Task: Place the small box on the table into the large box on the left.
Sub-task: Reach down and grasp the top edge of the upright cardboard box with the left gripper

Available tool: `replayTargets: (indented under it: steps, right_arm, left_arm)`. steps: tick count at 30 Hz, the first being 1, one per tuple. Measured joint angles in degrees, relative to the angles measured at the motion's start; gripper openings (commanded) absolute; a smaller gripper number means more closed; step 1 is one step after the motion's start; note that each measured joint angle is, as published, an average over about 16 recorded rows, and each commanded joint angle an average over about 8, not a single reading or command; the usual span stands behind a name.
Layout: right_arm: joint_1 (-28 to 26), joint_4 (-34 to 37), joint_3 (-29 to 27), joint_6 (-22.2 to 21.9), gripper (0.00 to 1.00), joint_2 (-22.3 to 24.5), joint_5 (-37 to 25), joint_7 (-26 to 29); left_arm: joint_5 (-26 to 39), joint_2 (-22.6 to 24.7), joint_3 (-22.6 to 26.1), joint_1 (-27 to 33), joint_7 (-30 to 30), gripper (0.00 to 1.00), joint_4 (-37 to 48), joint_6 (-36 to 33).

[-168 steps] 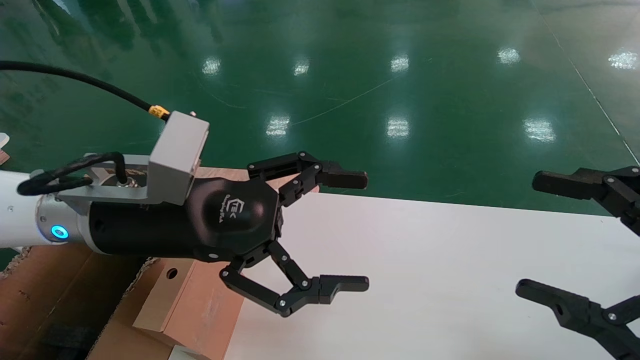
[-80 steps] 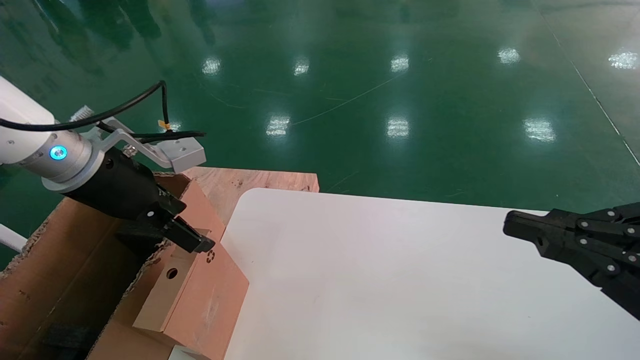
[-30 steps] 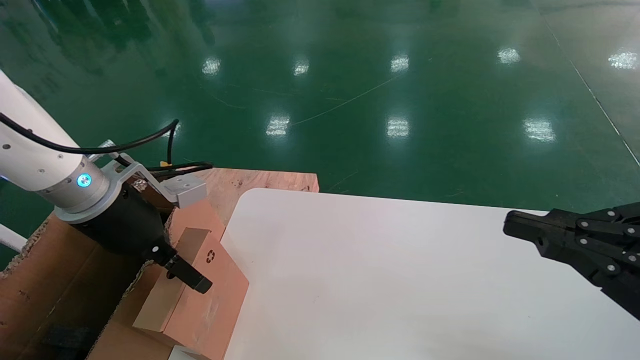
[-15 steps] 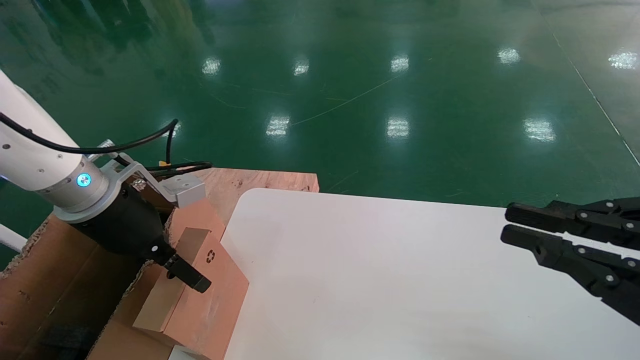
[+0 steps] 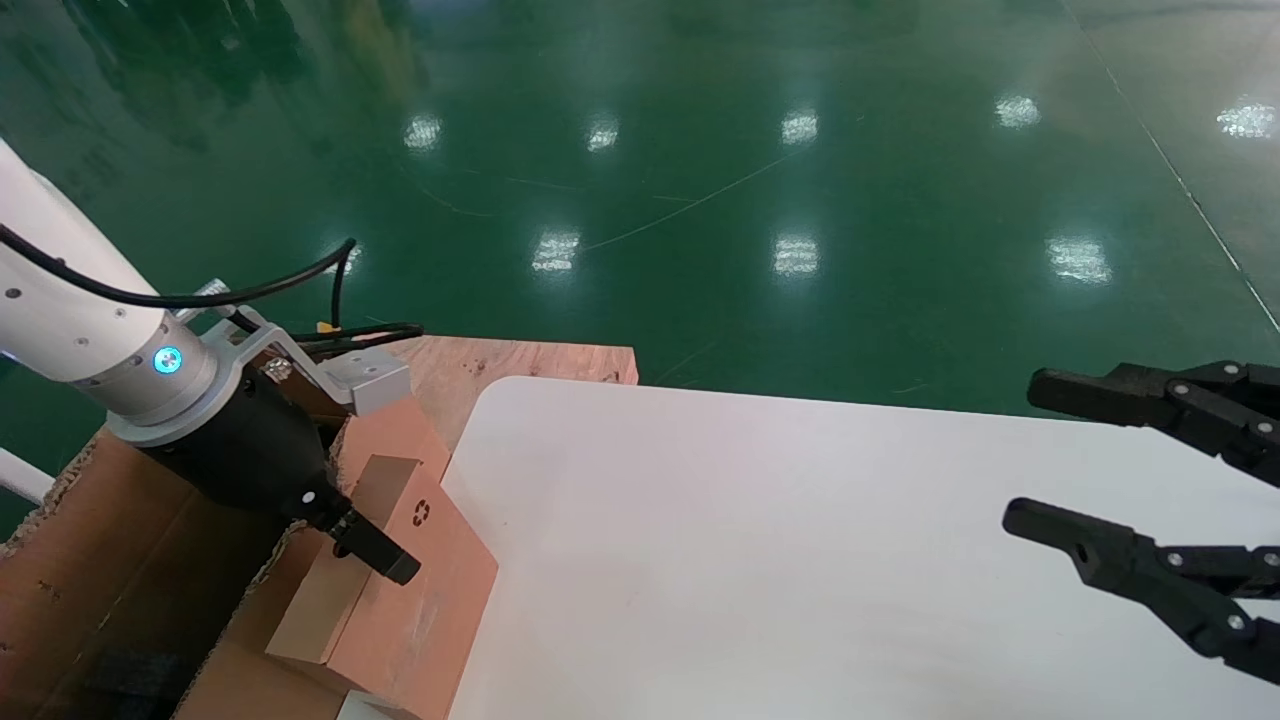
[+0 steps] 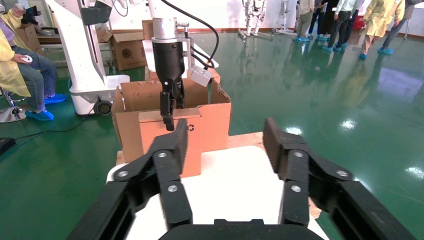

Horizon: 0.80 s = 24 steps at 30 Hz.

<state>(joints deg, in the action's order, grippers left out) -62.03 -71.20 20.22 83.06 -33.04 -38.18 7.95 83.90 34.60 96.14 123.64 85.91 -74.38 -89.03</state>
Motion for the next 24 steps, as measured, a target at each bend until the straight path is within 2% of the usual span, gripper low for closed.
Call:
replayTargets:
  steps: [24]
  right_arm:
    - [0.0,0.0,0.0,0.0,1.00,0.0,0.0,0.0]
  left_arm:
    - [0.8,0.6,-0.1,1.3,-0.9,0.00,0.3,1.3]
